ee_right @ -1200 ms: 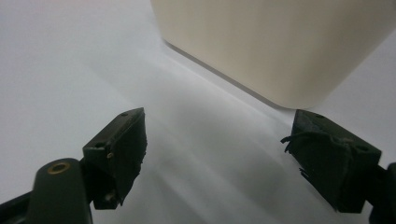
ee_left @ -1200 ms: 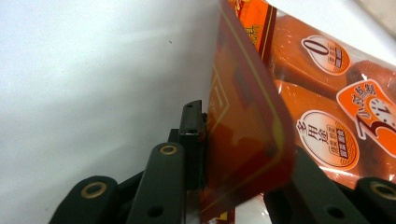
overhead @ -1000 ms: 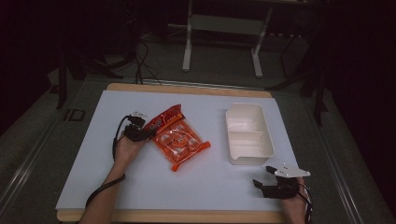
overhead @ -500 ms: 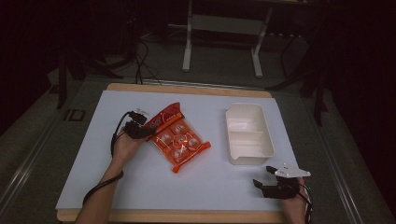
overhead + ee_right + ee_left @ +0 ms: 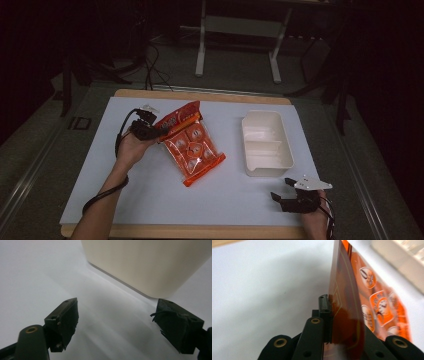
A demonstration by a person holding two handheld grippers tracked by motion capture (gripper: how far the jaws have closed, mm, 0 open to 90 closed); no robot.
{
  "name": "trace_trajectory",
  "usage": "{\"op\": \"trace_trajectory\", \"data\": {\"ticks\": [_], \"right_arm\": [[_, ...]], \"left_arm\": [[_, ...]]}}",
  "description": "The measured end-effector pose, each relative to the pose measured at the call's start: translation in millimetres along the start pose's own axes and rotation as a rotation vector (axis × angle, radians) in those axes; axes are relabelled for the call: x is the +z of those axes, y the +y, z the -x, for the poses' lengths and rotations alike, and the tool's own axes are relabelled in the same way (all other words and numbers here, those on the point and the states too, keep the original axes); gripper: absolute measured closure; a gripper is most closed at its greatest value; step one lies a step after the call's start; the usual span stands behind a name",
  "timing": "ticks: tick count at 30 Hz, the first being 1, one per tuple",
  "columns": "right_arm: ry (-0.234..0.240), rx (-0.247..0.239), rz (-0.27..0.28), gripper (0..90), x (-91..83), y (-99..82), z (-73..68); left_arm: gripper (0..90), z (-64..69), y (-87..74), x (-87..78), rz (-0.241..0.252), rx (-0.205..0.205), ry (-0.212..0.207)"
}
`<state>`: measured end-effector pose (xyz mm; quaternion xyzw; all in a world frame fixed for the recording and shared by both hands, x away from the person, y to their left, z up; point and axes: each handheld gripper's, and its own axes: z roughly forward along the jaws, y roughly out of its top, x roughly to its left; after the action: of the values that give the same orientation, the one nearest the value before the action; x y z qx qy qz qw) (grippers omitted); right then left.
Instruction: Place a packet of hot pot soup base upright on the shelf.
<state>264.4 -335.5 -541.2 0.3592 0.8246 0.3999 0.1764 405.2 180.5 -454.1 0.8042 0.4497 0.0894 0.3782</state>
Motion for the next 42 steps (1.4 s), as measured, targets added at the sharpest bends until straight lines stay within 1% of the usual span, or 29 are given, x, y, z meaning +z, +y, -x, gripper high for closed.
{"op": "trace_trajectory", "data": {"ticks": [4,8,13,14,15,16,17,18,19,23,24,25,26,30,36,42], "right_arm": [[0.005,0.000,-0.004,18.9,0.5,0.1,0.1],[0.007,-0.001,-0.004,18.9,0.3,0.1,0.2],[0.006,-0.002,-0.003,18.9,0.2,0.1,0.1],[0.006,-0.002,-0.003,18.9,0.2,0.1,0.1],[0.006,-0.002,-0.002,18.9,-0.1,0.1,0.0],[0.005,-0.002,-0.002,18.9,-0.2,0.1,0.1],[0.005,-0.002,0.001,18.9,-0.2,0.1,0.2],[0.005,-0.002,0.001,18.9,-0.2,0.1,0.2],[0.004,-0.001,0.002,18.8,-0.4,0.0,0.2],[0.007,0.001,0.006,18.9,-0.9,0.0,0.2],[0.007,0.001,0.006,18.9,-0.9,0.0,0.2],[0.008,0.001,0.008,18.8,-0.9,-0.1,0.2],[0.008,0.001,0.007,18.9,-0.9,-0.1,0.3],[0.007,0.001,0.009,18.8,-1.0,-0.2,0.3],[0.009,0.001,0.010,18.8,-1.0,-0.1,0.5],[0.010,0.001,0.009,18.8,-1.1,-0.1,0.7]], "left_arm": [[90.0,8.3,9.0,-10.5,0.008,0.010,-0.028],[90.0,20.3,16.6,-21.2,0.033,0.015,-0.064],[90.0,40.2,25.6,-32.6,0.048,0.059,-0.094],[90.0,40.2,25.6,-32.6,0.048,0.059,-0.094],[90.0,48.1,28.9,-36.8,0.056,0.074,-0.112],[90.0,48.1,28.9,-36.8,0.056,0.074,-0.112],[90.0,56.3,32.4,-39.7,0.061,0.099,-0.122],[90.0,56.3,32.4,-39.7,0.061,0.099,-0.122],[90.0,64.5,36.1,-41.5,0.062,0.119,-0.129],[90.0,79.6,43.8,-46.0,0.062,0.161,-0.136],[90.0,79.6,43.8,-46.0,0.062,0.161,-0.136],[90.0,86.0,47.7,-48.6,0.063,0.178,-0.140],[90.0,88.7,49.7,-49.9,0.068,0.182,-0.140],[90.0,95.2,57.1,-53.0,0.069,0.197,-0.143],[90.0,102.0,63.6,-55.3,0.077,0.209,-0.147],[90.0,105.4,68.4,-57.2,0.078,0.218,-0.149]]}}
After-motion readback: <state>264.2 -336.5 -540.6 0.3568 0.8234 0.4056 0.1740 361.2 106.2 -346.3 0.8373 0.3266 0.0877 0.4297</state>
